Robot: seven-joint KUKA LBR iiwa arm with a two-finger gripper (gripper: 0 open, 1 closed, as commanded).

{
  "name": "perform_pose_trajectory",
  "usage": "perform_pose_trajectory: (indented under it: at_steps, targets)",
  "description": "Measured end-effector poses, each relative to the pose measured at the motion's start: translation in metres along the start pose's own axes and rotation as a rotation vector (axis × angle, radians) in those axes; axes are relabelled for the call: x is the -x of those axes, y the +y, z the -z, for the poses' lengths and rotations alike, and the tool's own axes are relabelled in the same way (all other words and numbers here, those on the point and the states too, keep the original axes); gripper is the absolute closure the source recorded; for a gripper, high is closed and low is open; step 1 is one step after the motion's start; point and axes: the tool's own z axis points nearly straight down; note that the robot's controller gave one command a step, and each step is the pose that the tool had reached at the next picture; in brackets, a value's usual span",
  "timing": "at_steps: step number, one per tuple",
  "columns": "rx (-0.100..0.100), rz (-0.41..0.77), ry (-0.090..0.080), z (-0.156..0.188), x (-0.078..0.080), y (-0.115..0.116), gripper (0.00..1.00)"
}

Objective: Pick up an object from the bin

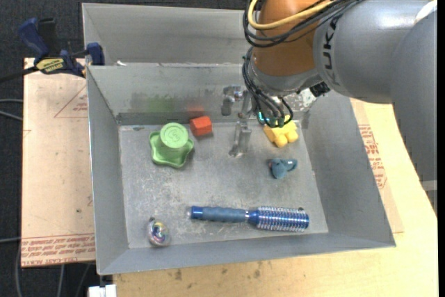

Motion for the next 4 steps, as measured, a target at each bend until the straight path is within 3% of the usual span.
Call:
perform_pose_trajectory:
  at_steps: [1,2,3,4]
  targets:
    - [-0.001,0.059,0.002,-0.019,-0.140,-0.004,0.00]
    - [0.002,0.025,-0.017,-0.088,-0.161,0.023,0.00]
    - [0.000,0.024,-0.006,-0.088,-0.163,0.022,1.00]
    - [0.000,0.048,-0.014,0.067,-0.154,0.014,1.00]
